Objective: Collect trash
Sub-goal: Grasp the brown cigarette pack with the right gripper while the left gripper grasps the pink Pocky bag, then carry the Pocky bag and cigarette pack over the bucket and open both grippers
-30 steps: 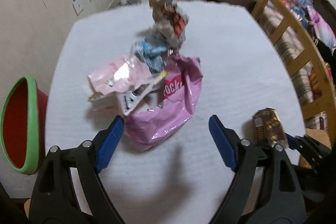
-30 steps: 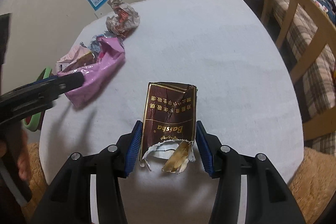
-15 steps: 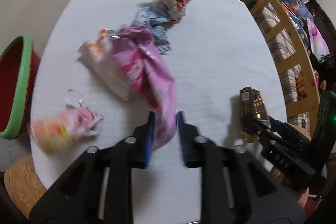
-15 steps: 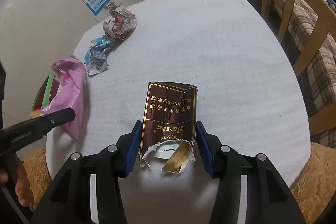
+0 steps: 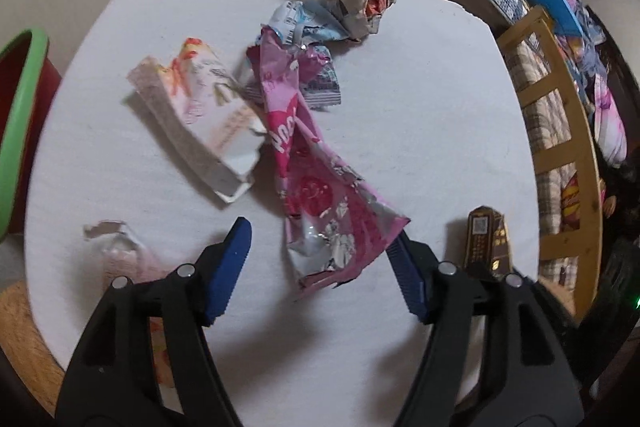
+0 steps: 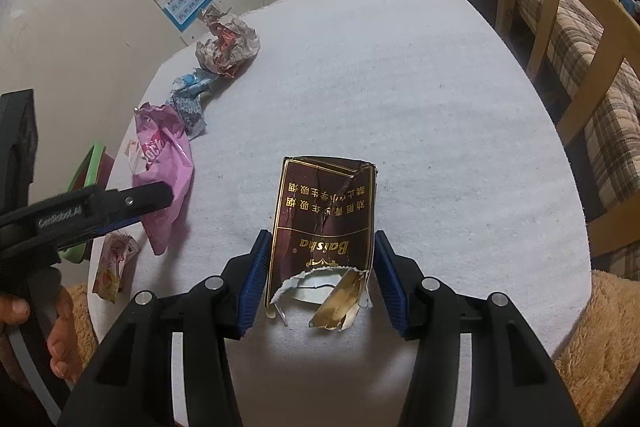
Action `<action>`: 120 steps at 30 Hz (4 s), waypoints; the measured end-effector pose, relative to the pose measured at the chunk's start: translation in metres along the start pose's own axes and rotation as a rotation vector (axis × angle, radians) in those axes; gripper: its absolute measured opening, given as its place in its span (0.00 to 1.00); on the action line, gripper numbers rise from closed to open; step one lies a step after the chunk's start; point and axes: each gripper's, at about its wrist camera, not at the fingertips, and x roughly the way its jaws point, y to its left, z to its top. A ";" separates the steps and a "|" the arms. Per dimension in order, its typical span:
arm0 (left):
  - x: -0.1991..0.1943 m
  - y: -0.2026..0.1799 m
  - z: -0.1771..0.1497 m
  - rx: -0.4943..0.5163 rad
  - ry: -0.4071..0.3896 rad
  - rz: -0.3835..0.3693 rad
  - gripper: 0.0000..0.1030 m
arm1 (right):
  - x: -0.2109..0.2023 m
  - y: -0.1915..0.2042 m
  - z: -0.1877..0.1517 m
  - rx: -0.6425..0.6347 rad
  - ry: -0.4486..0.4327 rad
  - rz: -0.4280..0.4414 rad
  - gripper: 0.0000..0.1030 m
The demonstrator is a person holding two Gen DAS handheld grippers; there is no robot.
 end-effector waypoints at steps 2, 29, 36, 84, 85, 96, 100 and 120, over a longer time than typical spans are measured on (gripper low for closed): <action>-0.006 -0.002 -0.001 -0.022 -0.006 -0.031 0.63 | 0.000 0.000 0.000 0.001 -0.001 0.002 0.49; -0.057 -0.020 -0.005 0.078 -0.205 0.079 0.08 | 0.000 0.000 0.000 -0.013 -0.006 0.002 0.49; -0.108 -0.006 -0.016 0.085 -0.325 0.114 0.08 | -0.009 0.016 0.003 -0.069 -0.021 -0.022 0.48; -0.158 0.143 -0.046 -0.113 -0.450 0.283 0.08 | -0.031 0.219 0.026 -0.455 -0.062 0.137 0.49; -0.159 0.147 -0.045 -0.114 -0.451 0.291 0.08 | -0.030 0.224 0.026 -0.463 -0.061 0.140 0.49; -0.169 0.204 -0.039 -0.191 -0.461 0.337 0.08 | -0.009 0.277 0.037 -0.547 -0.055 0.194 0.47; -0.171 0.217 -0.042 -0.212 -0.459 0.345 0.08 | 0.009 0.281 0.039 -0.566 0.005 0.169 0.53; -0.161 0.247 -0.058 -0.289 -0.420 0.330 0.08 | 0.162 0.321 0.049 -0.549 0.203 -0.015 0.44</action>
